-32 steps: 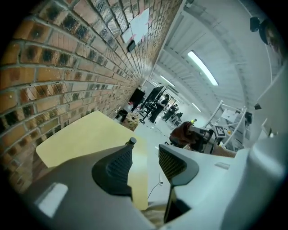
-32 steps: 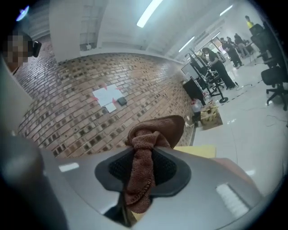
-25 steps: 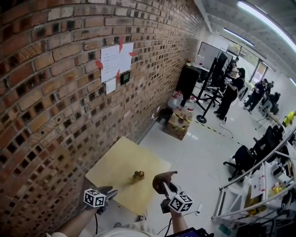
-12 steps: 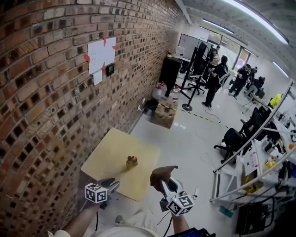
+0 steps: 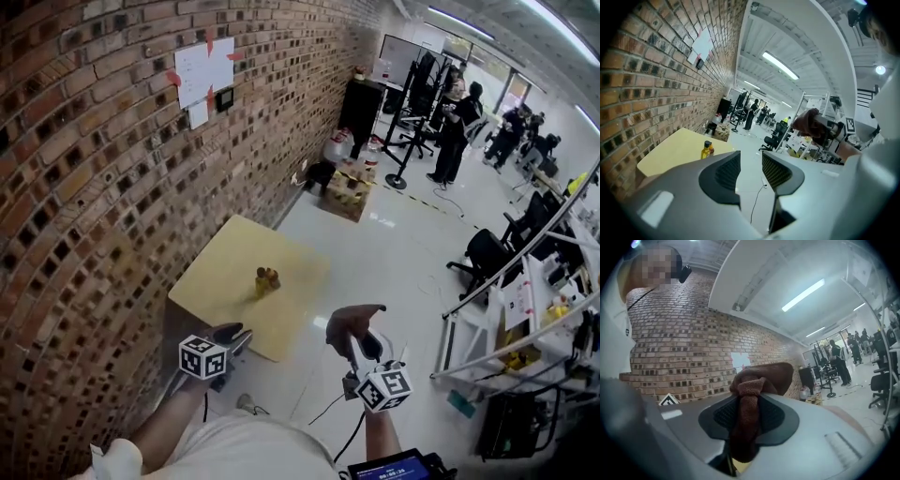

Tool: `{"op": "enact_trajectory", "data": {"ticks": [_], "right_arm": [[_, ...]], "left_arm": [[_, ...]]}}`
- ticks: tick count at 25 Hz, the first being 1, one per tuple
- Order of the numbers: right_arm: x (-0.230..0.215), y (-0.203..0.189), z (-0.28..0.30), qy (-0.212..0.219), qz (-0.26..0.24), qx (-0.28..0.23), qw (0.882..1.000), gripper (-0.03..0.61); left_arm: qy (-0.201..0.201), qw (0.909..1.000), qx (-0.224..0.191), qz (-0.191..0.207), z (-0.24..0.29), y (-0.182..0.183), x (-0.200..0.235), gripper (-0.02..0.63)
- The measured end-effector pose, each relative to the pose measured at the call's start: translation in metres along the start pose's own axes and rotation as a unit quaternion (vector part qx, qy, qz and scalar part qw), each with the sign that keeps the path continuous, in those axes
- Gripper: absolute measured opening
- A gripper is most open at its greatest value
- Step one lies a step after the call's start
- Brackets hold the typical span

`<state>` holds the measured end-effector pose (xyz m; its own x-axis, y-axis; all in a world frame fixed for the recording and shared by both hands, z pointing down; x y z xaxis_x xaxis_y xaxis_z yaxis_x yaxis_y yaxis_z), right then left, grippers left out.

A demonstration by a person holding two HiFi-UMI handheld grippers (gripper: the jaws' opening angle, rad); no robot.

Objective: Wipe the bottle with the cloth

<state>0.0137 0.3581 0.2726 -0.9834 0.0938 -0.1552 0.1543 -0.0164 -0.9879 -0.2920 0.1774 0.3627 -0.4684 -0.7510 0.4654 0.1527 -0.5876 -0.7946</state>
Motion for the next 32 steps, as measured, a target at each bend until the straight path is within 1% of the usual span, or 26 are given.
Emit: {"op": "enact_trajectory", "data": {"ticks": [2,4,6,9,12,15,17,20,23,27,29,32], "right_arm": [[-0.014,0.006,-0.011,0.006,-0.006,-0.003,1.0,0.098],[-0.027,0.007,-0.023,0.01,-0.008,-0.006,1.0,0.098],[-0.034,0.004,-0.038,0.014,0.0,-0.006,1.0,0.098],[-0.039,-0.001,-0.06,0.027,0.004,-0.008,1.0,0.099],[-0.037,-0.013,-0.082,0.037,0.01,-0.005,0.999,0.1],[-0.033,-0.027,-0.104,0.042,0.029,-0.002,0.999,0.1],[-0.03,-0.037,-0.117,0.046,0.044,0.001,0.998,0.1],[-0.021,-0.052,-0.133,0.047,0.063,0.013,0.997,0.1],[-0.006,-0.066,-0.147,0.038,0.07,0.032,0.996,0.1],[0.024,-0.079,-0.16,0.032,0.068,0.057,0.996,0.101],[0.033,-0.084,-0.167,0.023,0.07,0.067,0.995,0.101],[0.045,-0.092,-0.177,-0.006,0.083,0.082,0.993,0.101]], "left_arm": [[0.0,1.0,-0.006,0.005,0.01,-0.001,-0.024,0.15],[0.001,0.9998,-0.006,0.02,0.02,-0.006,-0.048,0.15],[0.006,0.9994,0.0,0.033,0.027,-0.016,-0.072,0.15],[0.012,0.999,0.0,0.043,0.03,-0.033,-0.106,0.146],[0.023,0.9991,0.004,0.035,0.021,-0.058,-0.129,0.134],[0.033,0.9991,0.019,0.019,0.012,-0.083,-0.148,0.13],[0.046,0.9987,0.021,0.011,0.003,-0.095,-0.156,0.126],[0.067,0.9977,0.011,-0.009,-0.018,-0.109,-0.165,0.119],[0.076,0.9967,0.003,-0.028,-0.039,-0.126,-0.163,0.109],[0.079,0.9954,0.002,-0.055,-0.064,-0.146,-0.143,0.106],[0.075,0.9951,0.005,-0.064,-0.072,-0.151,-0.134,0.104],[0.066,0.996,0.008,-0.06,-0.086,-0.152,-0.126,0.101]]}}
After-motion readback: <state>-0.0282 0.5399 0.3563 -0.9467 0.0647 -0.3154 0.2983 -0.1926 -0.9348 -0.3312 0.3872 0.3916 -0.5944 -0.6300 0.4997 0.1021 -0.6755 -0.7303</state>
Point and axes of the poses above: the fingertips, and each gripper's own axes: z forward along the fingers, x to its left, y out of its top, the point moved 9 cm from there along -z, backward along the fingers, and after that the axes turned 6 degrees about -z, right-handed, at the moved point
